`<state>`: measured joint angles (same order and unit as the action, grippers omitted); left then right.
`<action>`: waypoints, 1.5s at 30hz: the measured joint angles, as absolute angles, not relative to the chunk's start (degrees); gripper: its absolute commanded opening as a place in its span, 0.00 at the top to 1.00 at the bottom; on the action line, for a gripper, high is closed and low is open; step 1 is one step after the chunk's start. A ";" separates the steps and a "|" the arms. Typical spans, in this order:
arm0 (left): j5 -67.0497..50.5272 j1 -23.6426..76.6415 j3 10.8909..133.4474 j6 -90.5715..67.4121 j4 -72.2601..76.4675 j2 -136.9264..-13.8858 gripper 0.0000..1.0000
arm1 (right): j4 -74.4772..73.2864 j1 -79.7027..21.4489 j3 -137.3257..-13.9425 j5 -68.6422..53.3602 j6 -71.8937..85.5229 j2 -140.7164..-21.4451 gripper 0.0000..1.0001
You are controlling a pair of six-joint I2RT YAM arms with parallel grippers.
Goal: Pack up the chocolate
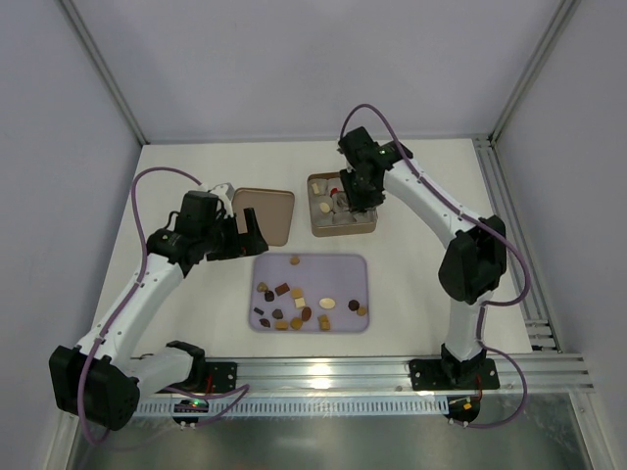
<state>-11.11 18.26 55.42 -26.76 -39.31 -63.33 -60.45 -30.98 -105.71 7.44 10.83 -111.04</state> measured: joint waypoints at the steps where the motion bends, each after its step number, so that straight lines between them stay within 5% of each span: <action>1: -11.11 18.26 55.42 -26.79 -39.33 -63.33 0.00 | -60.64 -30.98 -105.71 7.31 10.83 -110.43 0.61; 9: -11.09 18.26 55.42 -26.76 -39.31 -63.33 0.00 | -60.95 -33.12 -99.53 6.02 10.85 -96.55 0.61; 16: -11.09 18.26 55.42 -26.76 -39.31 -63.33 0.00 | -65.06 -44.66 -89.30 4.32 10.90 -85.30 0.55; 28: -11.09 18.26 55.42 -26.76 -39.33 -63.33 0.00 | -72.03 -56.36 -80.62 2.46 12.43 -82.11 0.52; 45: -11.09 18.26 55.42 -26.79 -39.33 -63.33 0.00 | -72.36 -60.14 -78.22 1.91 12.64 -83.22 0.51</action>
<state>-11.09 18.26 55.42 -26.79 -39.33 -63.33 -72.36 -60.14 -78.22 1.91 12.64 -83.22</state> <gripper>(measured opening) 0.996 0.490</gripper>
